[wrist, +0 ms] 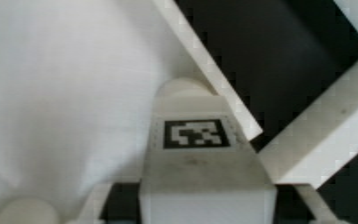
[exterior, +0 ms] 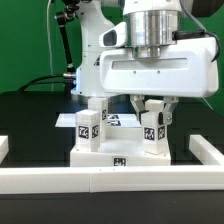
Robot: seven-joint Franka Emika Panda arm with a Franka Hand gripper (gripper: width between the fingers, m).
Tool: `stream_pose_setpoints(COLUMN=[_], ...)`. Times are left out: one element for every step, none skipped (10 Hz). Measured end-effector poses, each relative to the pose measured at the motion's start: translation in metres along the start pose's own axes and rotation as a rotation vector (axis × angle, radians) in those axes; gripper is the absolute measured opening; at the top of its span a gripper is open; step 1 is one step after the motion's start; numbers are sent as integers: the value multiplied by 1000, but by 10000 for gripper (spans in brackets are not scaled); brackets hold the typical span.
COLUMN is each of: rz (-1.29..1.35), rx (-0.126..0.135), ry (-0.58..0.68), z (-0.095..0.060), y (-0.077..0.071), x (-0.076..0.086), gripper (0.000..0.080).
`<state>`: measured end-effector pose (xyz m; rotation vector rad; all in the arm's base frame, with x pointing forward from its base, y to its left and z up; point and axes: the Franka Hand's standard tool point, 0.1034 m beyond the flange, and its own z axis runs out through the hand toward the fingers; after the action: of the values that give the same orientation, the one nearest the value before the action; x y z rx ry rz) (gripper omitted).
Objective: Assemble square table
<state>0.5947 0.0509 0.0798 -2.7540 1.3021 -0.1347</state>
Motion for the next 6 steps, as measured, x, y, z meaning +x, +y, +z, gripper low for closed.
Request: stream_pose_setpoints(rz=[69,214,290,412,524,598], rx=[10,32,36,41,45,46], ry=[13,25,23,16,9,6], z=[0,0,0,1,1,1], y=[-1,-3,-5,-7,-8,-10], x=[0,0,-3,-6,-9,-11], gripper=[290,290,290,290,290,290])
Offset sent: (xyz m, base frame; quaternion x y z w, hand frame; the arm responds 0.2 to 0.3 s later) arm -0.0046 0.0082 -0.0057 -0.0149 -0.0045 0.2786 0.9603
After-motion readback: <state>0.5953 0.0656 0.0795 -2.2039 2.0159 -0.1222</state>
